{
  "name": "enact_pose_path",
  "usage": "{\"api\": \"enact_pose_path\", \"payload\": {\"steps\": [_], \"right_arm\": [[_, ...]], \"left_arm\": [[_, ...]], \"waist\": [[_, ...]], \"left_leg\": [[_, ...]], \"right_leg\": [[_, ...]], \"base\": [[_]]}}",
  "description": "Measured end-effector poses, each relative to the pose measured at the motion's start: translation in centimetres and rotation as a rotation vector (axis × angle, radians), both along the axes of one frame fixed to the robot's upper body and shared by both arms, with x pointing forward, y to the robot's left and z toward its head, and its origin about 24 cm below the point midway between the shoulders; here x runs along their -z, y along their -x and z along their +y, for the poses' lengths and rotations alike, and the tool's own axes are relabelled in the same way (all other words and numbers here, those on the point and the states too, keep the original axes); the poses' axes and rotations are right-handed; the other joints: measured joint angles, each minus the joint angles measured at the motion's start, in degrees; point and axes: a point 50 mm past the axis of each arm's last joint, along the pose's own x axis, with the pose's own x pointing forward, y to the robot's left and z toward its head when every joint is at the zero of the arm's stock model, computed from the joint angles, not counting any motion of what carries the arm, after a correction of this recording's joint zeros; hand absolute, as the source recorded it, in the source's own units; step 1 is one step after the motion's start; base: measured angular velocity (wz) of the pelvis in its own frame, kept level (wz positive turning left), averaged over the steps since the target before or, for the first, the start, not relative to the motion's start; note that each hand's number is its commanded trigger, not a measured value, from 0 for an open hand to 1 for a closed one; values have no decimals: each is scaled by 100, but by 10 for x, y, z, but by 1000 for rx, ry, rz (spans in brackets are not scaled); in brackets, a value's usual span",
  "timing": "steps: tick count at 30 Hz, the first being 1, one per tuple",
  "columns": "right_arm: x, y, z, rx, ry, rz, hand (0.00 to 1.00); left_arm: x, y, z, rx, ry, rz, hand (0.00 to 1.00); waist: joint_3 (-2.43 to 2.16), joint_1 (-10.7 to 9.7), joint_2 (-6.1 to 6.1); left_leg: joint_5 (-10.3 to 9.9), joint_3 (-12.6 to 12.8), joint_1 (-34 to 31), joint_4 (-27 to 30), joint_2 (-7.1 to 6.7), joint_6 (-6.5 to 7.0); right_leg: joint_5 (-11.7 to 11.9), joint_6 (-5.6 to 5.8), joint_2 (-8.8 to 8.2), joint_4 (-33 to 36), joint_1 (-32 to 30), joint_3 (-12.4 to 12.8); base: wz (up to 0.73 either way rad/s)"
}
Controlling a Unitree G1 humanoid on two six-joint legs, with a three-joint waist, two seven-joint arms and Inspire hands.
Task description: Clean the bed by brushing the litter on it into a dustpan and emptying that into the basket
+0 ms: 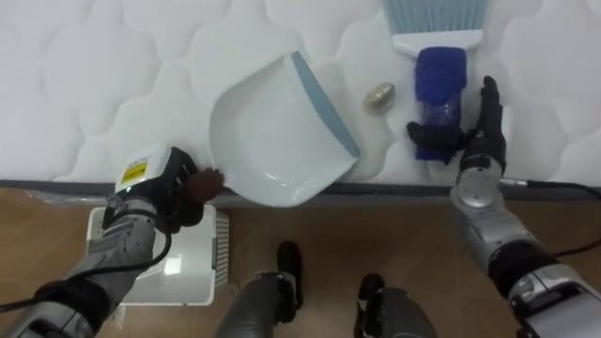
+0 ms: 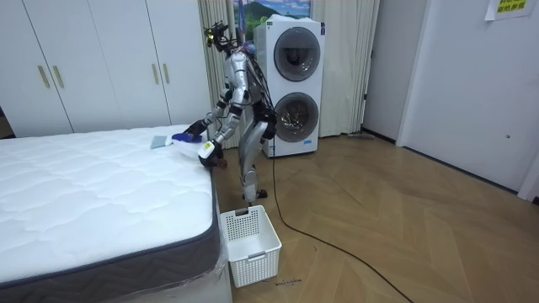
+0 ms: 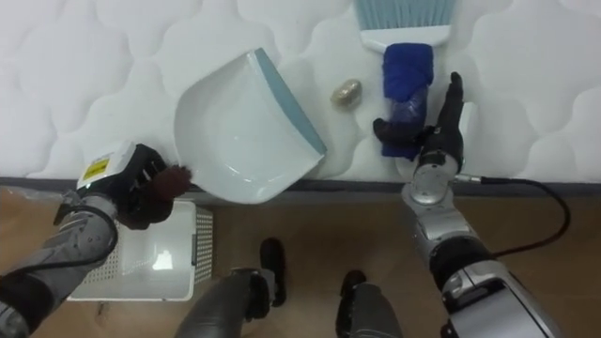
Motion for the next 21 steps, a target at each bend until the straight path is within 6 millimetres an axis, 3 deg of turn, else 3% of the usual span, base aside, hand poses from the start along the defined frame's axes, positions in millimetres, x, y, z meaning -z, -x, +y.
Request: {"api": "enact_pose_path", "payload": {"steps": [10, 21], "right_arm": [[-4, -2, -32, 91, 222, 80, 100], [-1, 3, -45, 146, 247, 124, 100]], "left_arm": [[5, 2, -8, 4, -12, 22, 100], [9, 2, -14, 11, 7, 66, 100]], "waist": [[5, 102, 29], [-6, 239, 46]], "left_leg": [[-41, -102, -47, 66, 18, -21], [-71, -138, -22, 54, 59, -86]], "right_leg": [[3, -23, 29, -32, 33, -87], [-28, -29, 110, -193, 163, -136]], "base": [[2], [1]]}}
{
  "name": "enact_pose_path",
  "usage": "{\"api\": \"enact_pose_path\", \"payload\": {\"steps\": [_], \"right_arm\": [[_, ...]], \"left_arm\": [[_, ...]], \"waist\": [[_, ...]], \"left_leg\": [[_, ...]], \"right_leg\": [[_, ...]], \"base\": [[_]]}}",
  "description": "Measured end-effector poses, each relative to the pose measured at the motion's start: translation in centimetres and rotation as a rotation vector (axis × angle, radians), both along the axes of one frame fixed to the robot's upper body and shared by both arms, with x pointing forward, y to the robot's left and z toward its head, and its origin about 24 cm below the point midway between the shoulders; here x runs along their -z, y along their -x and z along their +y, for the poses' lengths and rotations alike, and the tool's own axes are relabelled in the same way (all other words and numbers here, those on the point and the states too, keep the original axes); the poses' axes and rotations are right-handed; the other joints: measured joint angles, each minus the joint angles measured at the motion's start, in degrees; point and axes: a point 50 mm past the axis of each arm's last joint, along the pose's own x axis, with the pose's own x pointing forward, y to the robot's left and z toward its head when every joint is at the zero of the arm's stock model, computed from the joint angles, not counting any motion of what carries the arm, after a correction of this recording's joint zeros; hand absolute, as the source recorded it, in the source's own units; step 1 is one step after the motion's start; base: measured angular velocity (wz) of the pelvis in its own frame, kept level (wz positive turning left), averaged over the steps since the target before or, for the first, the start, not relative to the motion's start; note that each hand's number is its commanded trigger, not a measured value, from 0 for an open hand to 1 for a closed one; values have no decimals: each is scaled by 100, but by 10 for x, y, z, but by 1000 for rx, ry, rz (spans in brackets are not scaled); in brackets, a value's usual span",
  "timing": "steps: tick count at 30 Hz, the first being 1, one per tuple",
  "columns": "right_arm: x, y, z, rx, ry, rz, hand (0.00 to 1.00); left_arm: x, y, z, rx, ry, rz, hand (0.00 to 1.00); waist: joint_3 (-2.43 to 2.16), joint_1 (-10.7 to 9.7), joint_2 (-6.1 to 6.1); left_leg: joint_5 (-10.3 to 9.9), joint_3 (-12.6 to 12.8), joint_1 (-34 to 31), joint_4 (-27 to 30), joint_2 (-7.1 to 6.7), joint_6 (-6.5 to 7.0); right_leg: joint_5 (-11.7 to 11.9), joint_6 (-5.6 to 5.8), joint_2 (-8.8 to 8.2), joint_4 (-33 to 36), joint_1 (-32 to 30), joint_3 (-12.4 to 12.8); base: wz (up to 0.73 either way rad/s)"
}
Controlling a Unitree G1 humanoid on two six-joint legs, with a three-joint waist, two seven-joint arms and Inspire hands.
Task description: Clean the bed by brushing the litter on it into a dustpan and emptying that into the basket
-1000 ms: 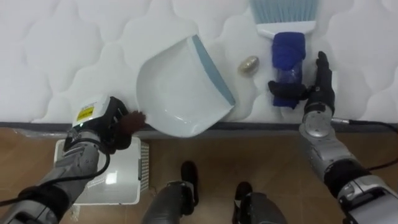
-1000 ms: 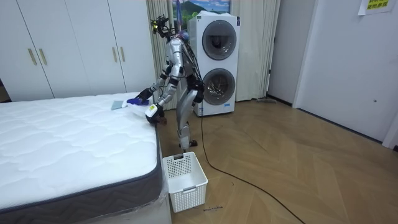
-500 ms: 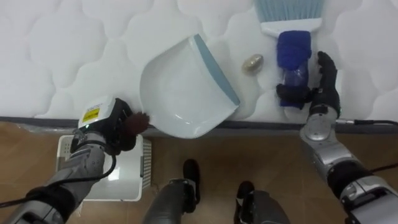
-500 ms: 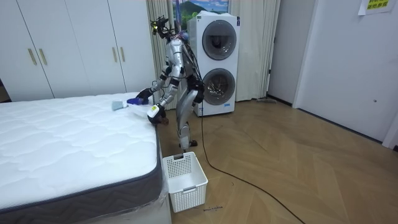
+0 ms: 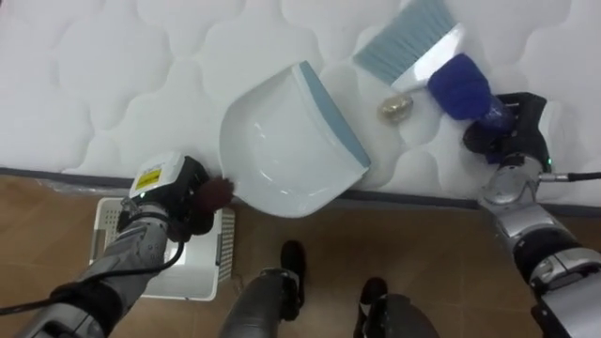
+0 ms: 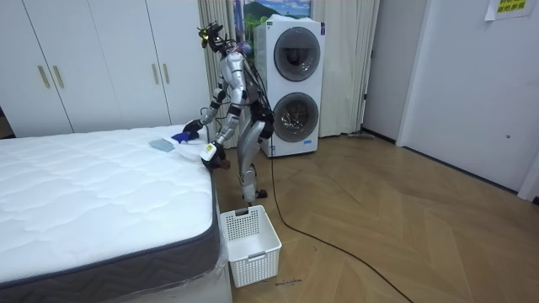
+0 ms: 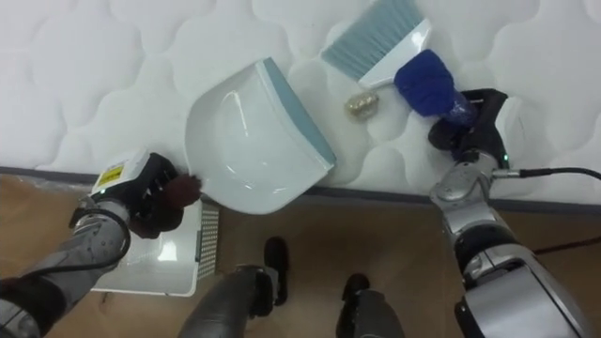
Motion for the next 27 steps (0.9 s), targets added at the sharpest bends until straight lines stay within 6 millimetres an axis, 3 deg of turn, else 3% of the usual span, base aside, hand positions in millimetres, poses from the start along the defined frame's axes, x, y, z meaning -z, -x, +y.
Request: {"api": "enact_pose_path", "payload": {"steps": [21, 24, 27], "right_arm": [[-1, 1, -15, 62, -85, 21, 100], [-3, 1, -16, 42, -37, 34, 100], [-4, 0, -17, 14, 38, 64, 100]], "left_arm": [[-1, 0, 0, 4, -2, 0, 100], [-1, -1, 0, 6, -1, 5, 100], [-2, -1, 4, 2, -10, 5, 100]], "waist": [[-1, -171, -69], [-4, -181, -98], [-5, -223, -215]], "left_leg": [[10, -25, 26, 26, -95, 28], [12, -23, 24, 48, -87, 32], [21, -22, 27, 48, -143, 47]], "right_leg": [[-69, 34, -139, 90, 67, -52], [-71, 38, -183, 109, 65, -75], [-75, 47, -190, 162, 40, -42]], "base": [[3], [0], [0]]}}
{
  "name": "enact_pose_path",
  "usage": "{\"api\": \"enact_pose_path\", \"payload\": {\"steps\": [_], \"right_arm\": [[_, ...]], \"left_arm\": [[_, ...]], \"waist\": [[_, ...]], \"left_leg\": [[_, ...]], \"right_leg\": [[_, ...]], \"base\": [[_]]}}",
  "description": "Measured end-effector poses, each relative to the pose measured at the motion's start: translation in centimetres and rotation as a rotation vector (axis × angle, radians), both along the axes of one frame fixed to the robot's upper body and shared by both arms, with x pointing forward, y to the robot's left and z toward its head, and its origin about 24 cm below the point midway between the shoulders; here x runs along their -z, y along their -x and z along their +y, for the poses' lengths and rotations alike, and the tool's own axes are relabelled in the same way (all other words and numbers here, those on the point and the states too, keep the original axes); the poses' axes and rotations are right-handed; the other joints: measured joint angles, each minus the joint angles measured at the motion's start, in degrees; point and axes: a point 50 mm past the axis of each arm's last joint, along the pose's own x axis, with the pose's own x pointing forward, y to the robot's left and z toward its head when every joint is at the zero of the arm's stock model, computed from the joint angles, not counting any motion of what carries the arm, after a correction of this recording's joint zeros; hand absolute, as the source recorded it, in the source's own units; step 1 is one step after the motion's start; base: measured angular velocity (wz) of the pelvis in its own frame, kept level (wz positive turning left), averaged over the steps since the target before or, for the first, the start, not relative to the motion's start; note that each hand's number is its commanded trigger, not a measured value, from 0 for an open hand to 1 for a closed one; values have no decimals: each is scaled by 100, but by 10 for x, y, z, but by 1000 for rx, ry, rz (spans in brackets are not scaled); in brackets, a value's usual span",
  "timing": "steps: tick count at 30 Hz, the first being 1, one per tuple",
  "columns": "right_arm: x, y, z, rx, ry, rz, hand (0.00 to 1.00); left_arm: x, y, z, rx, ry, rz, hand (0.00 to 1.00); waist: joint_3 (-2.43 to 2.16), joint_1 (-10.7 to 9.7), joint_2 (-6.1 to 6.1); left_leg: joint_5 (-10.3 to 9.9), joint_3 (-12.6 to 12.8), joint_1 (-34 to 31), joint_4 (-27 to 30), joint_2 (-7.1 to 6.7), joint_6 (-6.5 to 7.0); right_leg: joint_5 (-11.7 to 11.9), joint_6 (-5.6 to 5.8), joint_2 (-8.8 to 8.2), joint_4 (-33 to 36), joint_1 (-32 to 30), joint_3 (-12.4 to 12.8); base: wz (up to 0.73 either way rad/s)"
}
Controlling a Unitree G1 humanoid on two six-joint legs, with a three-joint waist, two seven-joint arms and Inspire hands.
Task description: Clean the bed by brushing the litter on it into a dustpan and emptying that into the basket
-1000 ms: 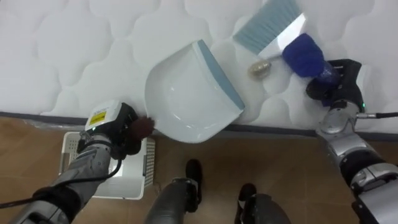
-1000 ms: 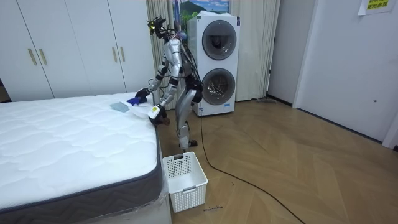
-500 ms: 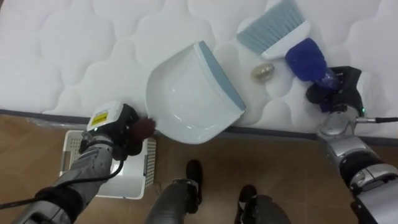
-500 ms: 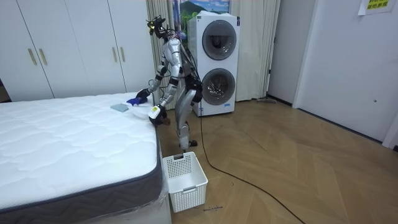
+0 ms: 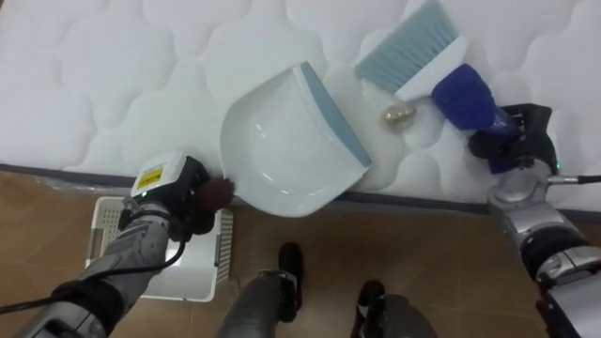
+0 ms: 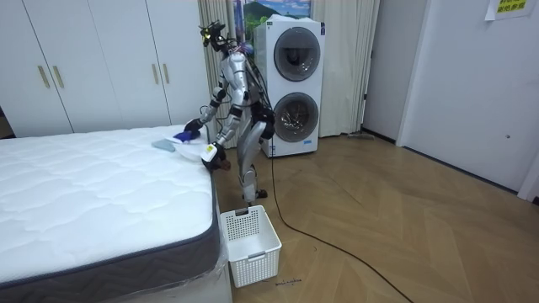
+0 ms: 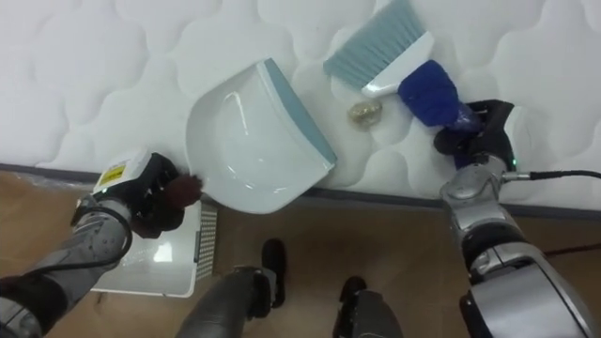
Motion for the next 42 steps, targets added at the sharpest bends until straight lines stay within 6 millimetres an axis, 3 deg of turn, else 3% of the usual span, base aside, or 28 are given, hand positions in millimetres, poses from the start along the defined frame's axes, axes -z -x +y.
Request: {"api": "enact_pose_path", "payload": {"steps": [8, 14, 17, 32, 37, 38, 42], "right_arm": [[-31, -11, -19, -95, 346, 42, 100], [-66, -21, -35, -168, 686, 82, 100], [-75, -24, -38, -171, 741, 80, 100], [-114, -45, -17, -268, 1019, 23, 100], [-114, -45, -16, -287, 1122, 54, 100], [-114, -45, -15, -294, 1157, 65, 100], [-116, -46, -13, -318, 1278, 96, 100]], "left_arm": [[-8, 0, 25, -23, -87, -5, 100], [-14, 0, 39, -30, -132, -10, 100], [-17, 0, 42, -29, -146, -15, 100], [-25, 0, 53, 22, -284, -21, 100], [-22, 2, 55, 40, -356, 19, 100], [-22, 3, 57, 41, -369, 25, 100], [-22, 4, 60, 38, -382, 56, 100]], "waist": [[7, -99, -279], [49, -148, -480], [50, -156, -573], [26, -317, -662], [9, -331, -809], [-24, -352, -859], [-38, -403, -887]], "left_leg": [[32, 61, 79, -116, -31, 50], [33, 87, 149, -182, -8, 47], [33, 102, 151, -181, 31, 47], [36, 216, 226, -202, 59, 50], [35, 222, 446, -234, 61, 47], [35, 217, 474, -277, 74, 46], [58, 208, 612, -434, 90, 47]], "right_leg": [[19, 31, -13, 32, -35, 84], [28, 20, -12, 20, -6, 101], [29, 20, -2, -5, 1, 101], [64, 27, 22, -74, 51, 171], [73, 21, 58, -148, 284, 167], [107, 18, 84, -204, 304, 172], [236, 40, 144, -429, 465, 170]], "base": [[-2], [-1], [0], [-3], [-1], [-4], [-6]]}}
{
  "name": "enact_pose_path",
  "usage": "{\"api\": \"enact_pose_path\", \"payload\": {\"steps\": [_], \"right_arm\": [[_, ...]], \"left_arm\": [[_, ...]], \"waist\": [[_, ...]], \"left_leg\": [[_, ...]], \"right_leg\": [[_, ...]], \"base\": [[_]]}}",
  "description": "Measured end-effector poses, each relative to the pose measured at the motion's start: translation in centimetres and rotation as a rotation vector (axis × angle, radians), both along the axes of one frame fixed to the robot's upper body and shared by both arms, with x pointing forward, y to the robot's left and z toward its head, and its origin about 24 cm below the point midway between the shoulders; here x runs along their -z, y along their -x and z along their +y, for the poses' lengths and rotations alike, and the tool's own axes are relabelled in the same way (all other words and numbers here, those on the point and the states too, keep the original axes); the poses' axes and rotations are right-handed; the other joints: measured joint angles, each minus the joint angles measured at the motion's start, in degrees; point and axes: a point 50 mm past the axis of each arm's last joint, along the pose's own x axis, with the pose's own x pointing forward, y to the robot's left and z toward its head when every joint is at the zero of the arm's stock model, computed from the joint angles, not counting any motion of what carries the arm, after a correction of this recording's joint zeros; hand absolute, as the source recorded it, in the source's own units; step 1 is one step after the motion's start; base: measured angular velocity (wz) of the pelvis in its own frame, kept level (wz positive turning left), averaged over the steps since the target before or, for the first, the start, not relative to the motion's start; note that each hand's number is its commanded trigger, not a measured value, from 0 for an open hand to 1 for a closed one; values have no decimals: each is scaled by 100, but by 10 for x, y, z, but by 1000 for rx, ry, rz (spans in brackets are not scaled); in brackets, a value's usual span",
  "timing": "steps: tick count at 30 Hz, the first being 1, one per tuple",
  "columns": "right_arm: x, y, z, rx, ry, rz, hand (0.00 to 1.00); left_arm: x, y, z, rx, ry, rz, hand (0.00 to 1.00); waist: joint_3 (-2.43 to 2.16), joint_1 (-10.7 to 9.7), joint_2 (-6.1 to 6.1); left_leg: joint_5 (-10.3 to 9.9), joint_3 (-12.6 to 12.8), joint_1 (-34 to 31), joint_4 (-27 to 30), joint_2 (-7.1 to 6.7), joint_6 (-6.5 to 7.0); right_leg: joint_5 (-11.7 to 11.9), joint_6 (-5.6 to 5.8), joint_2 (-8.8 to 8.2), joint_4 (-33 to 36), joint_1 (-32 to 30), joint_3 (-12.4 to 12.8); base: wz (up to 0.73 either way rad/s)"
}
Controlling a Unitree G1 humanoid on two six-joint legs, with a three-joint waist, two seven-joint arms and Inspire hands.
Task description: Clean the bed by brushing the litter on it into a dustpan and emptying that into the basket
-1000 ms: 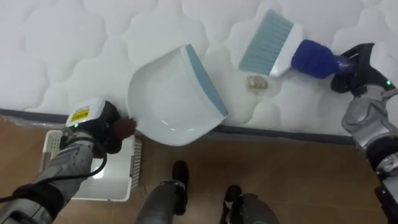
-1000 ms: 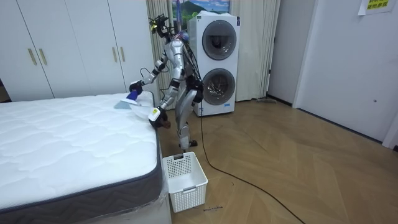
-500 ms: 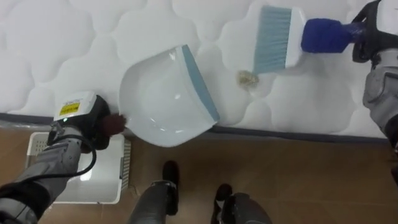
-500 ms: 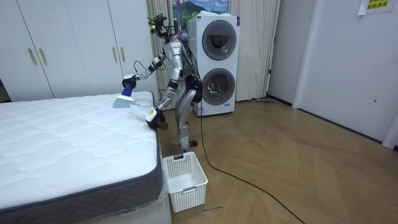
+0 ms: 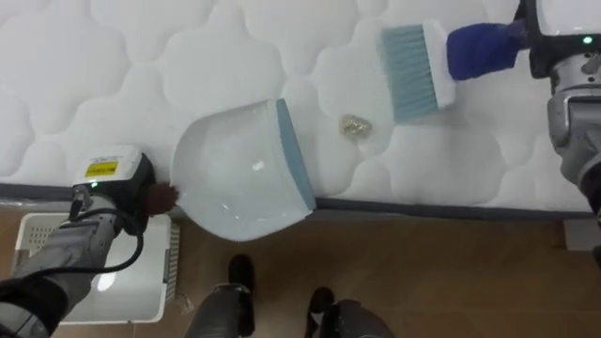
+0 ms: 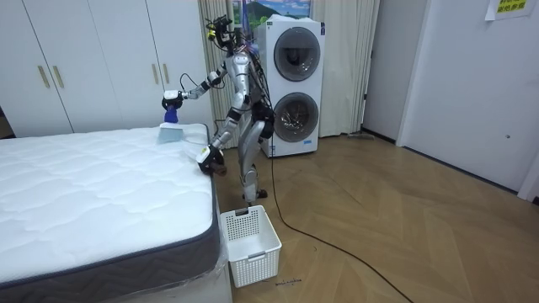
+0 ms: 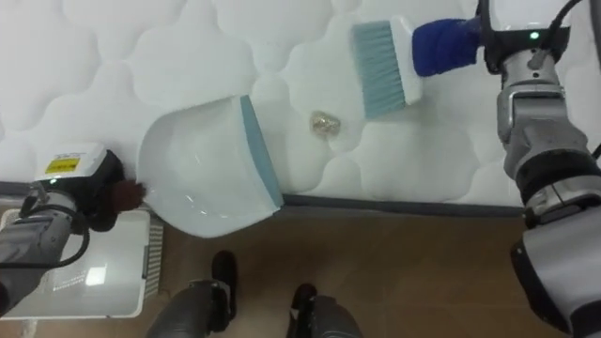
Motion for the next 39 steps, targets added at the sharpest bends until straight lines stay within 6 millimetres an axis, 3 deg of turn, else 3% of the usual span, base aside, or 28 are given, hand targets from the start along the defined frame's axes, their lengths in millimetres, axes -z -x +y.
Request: {"api": "enact_pose_path", "payload": {"steps": [4, 19, 27, 32, 39], "right_arm": [[-1, -1, 4, -33, 110, 19, 100], [-9, -7, 26, -110, 328, 34, 100], [-4, -6, 29, -108, 366, 99, 100], [13, 2, 26, -58, 351, 174, 100], [46, 17, 21, -11, 261, 315, 100]], "left_arm": [[-1, 1, 1, -3, -5, 18, 100], [5, 8, 6, 2, -49, 145, 100], [4, 8, 11, -27, -72, 165, 100], [2, 6, 11, -32, -63, 156, 100], [-1, 2, 7, -25, -56, 143, 100]], "waist": [[-4, -2, -5], [-8, 63, -4], [-13, 150, -1], [-33, 212, 35], [-90, 353, 189]], "left_leg": [[18, 17, 44, -74, 28, 8], [34, 19, 106, -102, 87, -15], [47, -10, 163, -84, 135, -33], [46, -63, 182, -104, 183, -35], [52, -122, 196, -111, 182, -47]], "right_leg": [[109, 15, 50, -184, 70, 7], [159, -23, 115, -273, 129, -19], [197, -46, 135, -374, 267, -127], [275, -54, 212, -556, 381, -195], [301, -61, 225, -560, 396, -221]], "base": [[-8], [-1], [1], [2], [1]]}}
